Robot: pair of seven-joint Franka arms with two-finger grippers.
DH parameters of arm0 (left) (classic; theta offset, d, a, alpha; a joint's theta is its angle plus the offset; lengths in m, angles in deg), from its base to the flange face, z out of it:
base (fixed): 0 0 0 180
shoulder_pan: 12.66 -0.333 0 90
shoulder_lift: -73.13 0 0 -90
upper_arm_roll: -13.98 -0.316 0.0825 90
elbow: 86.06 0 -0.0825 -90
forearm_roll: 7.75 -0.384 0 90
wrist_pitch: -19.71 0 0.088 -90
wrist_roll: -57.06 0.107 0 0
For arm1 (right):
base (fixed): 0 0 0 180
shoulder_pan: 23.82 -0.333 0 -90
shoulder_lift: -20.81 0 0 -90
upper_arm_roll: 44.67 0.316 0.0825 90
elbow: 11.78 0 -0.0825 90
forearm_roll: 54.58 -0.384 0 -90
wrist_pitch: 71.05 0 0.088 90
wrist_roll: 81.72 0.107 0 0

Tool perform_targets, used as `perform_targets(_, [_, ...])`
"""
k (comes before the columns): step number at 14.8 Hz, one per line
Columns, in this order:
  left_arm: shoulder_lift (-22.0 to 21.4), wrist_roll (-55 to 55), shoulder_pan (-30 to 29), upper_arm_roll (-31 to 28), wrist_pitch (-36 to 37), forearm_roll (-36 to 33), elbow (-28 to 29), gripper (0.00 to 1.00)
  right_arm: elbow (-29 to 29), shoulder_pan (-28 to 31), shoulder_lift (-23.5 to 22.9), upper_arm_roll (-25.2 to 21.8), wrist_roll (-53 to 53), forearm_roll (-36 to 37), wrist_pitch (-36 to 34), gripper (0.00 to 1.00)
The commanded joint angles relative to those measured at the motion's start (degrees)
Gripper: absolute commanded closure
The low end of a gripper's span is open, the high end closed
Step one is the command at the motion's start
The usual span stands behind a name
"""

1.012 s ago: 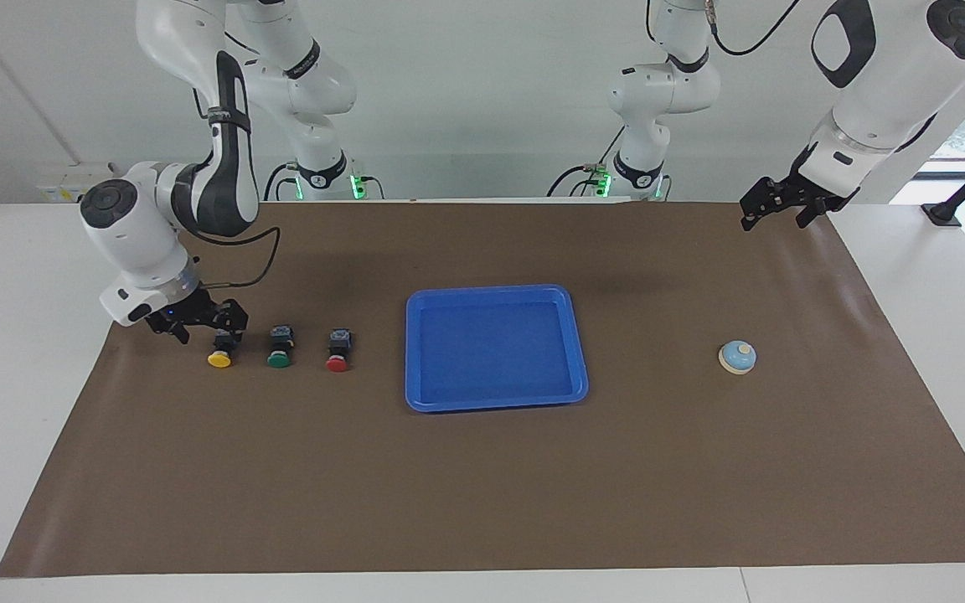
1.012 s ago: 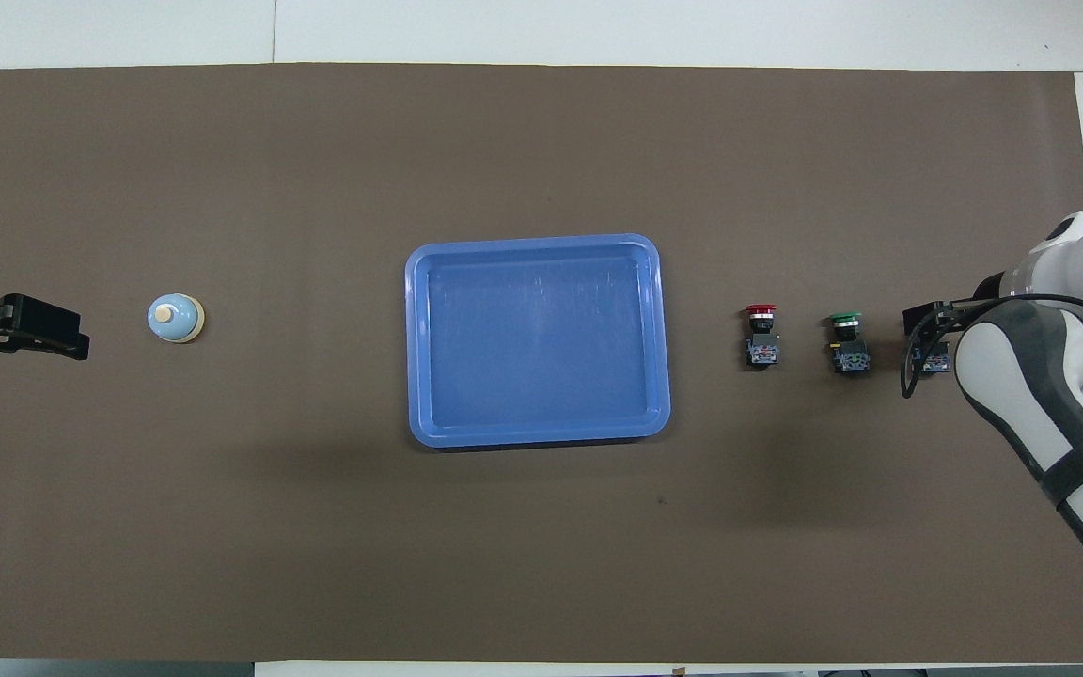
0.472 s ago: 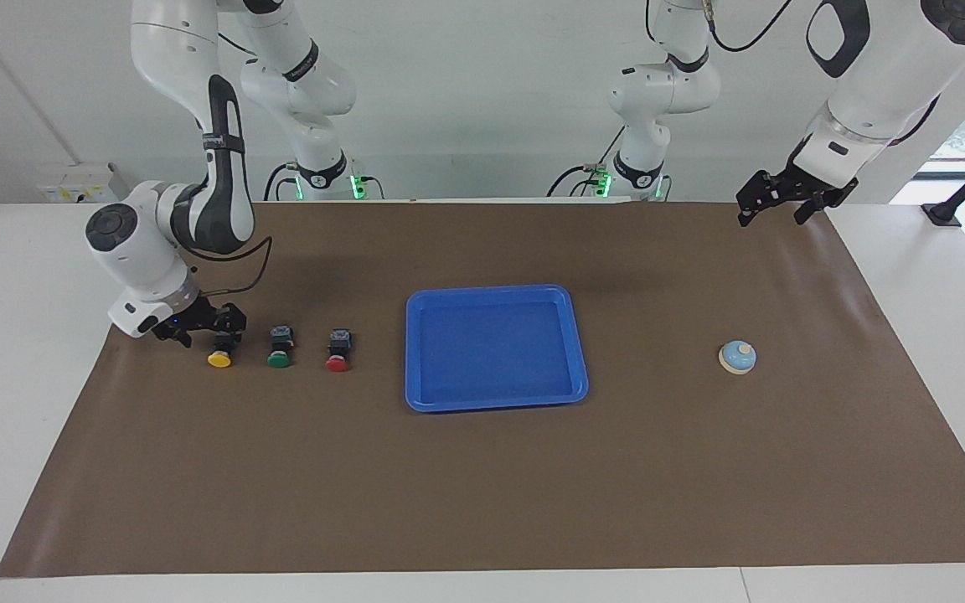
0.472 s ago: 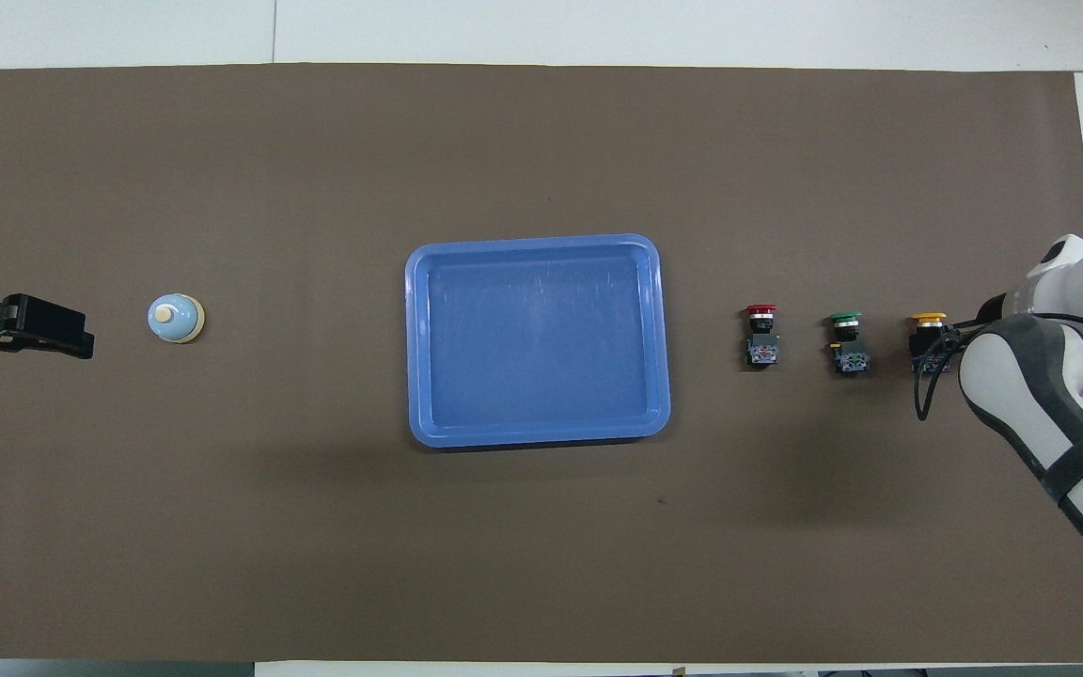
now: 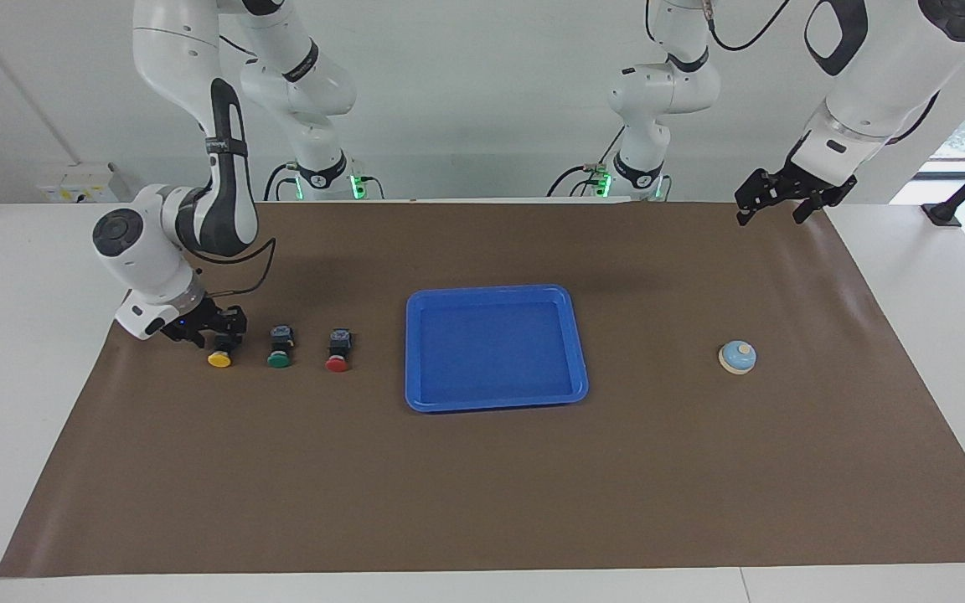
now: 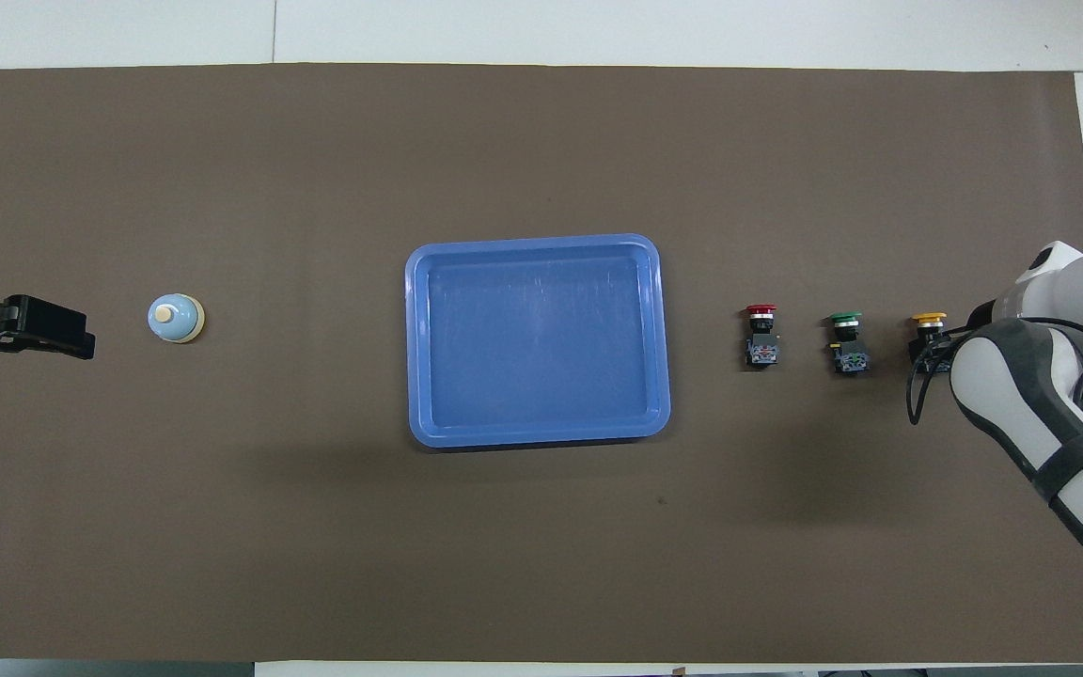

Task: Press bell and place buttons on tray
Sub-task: 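Grasp the yellow-capped button with the right gripper, then carry the yellow button into the blue tray and release it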

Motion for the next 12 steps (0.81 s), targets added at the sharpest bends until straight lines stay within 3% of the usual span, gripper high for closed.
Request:
perform_targets(1, [-1.0, -0.2, 0.5, -0.6, 0.4, -0.5, 0.4, 0.00, -0.1, -0.3, -0.2, 0.4, 0.6, -0.2, 1.2, 0.83])
perform_targets(2, [-1.0, -0.2, 0.3, -0.7, 0.5, -0.5, 0.4, 0.00, 0.7, -0.3, -0.5, 0.6, 0.7, -0.2, 1.2, 0.94])
perform_targets(4, [-1.0, -0.2, 0.0, -0.8, 0.5, -0.5, 0.4, 0.00, 4.1, -0.5, -1.4, 1.1, 0.8, -0.2, 0.4, 1.00])
perform_targets(7, [-1.0, -0.2, 0.0, -0.7, 0.5, -0.5, 0.4, 0.00, 9.3, -5.9, -1.6, 1.6, 4.8, -0.3, -1.9, 1.00])
perform_targets(10, [-1.0, -0.2, 0.0, -0.7, 0.5, -0.5, 0.4, 0.00, 15.4, -14.7, -2.7, 1.6, 18.2, -0.2, -7.8, 1.00])
perform_targets(12, [-1.0, -0.2, 0.0, -0.7, 0.5, -0.5, 0.4, 0.00, 15.5, -22.5, -2.9, 1.6, 29.2, -0.2, -7.6, 1.00])
